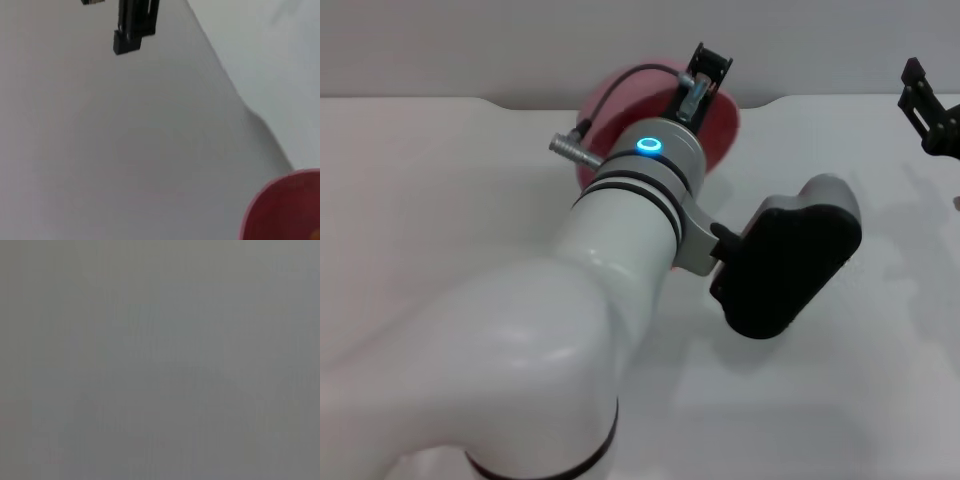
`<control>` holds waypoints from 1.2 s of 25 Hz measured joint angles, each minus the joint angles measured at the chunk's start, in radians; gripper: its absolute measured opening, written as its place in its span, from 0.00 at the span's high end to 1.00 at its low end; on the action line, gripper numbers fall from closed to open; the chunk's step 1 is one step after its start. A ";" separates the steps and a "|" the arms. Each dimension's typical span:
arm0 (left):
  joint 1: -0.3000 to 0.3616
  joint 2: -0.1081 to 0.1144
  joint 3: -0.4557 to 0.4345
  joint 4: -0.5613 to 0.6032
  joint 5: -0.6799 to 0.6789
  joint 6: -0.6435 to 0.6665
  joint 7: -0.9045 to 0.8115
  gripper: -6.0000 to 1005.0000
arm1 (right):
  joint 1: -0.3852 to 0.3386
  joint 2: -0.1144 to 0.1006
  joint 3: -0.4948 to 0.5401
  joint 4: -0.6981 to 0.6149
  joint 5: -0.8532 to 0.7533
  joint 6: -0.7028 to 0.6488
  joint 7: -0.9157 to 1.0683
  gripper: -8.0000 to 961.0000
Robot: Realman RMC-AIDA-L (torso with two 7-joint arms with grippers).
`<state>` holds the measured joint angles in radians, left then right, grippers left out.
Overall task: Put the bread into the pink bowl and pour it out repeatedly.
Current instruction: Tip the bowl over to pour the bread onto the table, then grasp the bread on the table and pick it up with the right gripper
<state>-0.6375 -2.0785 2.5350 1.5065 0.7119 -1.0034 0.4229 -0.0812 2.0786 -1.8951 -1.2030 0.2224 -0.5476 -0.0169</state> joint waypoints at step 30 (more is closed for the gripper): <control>0.004 0.012 -0.631 0.175 -0.633 -0.252 -0.463 0.95 | 0.034 -0.008 0.010 -0.352 -0.004 0.711 0.073 0.24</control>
<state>-0.6336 -2.0667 1.9041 1.6810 0.0794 -1.2553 -0.0398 -0.0476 2.0701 -1.8852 -1.5551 0.2188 0.1631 0.0565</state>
